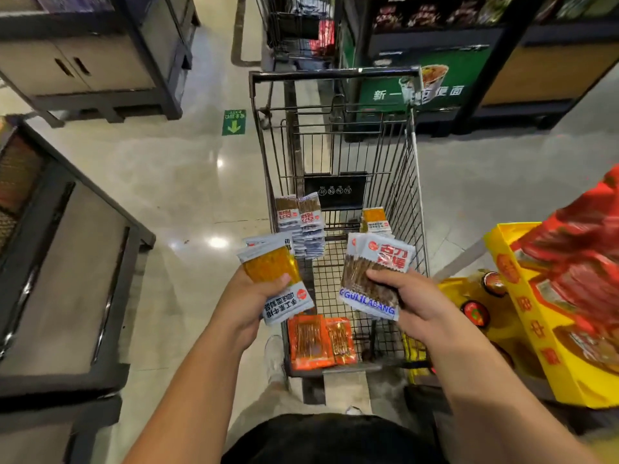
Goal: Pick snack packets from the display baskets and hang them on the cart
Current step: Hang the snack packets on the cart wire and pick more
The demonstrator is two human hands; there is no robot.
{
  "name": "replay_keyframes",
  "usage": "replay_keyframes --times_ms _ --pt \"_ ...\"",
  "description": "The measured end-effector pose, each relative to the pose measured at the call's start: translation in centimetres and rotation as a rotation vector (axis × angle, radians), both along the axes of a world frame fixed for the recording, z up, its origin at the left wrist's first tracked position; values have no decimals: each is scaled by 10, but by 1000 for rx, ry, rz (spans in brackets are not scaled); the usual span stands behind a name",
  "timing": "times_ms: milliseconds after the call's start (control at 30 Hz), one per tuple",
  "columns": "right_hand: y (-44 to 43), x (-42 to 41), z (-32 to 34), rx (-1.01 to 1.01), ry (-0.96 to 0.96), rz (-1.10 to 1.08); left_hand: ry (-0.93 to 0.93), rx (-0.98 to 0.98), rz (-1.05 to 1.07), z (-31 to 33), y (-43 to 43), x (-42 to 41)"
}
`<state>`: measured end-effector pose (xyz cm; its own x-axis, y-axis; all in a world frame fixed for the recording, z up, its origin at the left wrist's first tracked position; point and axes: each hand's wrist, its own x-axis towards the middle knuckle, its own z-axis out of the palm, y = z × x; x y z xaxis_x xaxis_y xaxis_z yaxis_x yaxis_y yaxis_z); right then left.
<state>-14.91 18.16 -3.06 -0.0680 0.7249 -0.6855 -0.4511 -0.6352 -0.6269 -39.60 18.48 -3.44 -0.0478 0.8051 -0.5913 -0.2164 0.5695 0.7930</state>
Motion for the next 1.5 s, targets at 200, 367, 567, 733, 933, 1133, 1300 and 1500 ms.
replay_keyframes --times_ms 200,367,567,733,933,1133,1300,1500 --pt "65 -33 -13 -34 -138 -93 19 -47 -97 -34 100 -36" --pt "113 -53 -45 -117 -312 -207 129 -14 -132 -71 182 -53" --pt "141 -51 -75 -176 -281 -289 252 56 -71 -116 249 -43" --pt "177 -45 -108 -172 -302 -251 410 82 -77 -153 273 -32" --pt "236 -42 -164 -158 -338 -155 606 145 -73 -176 267 -13" --pt "291 -48 -220 -97 -426 58 722 143 33 -185 260 3" --pt "332 -59 -256 -20 -458 159 790 191 57 -194 257 8" --pt "367 -85 -287 43 -391 247 840 232 50 -199 259 13"
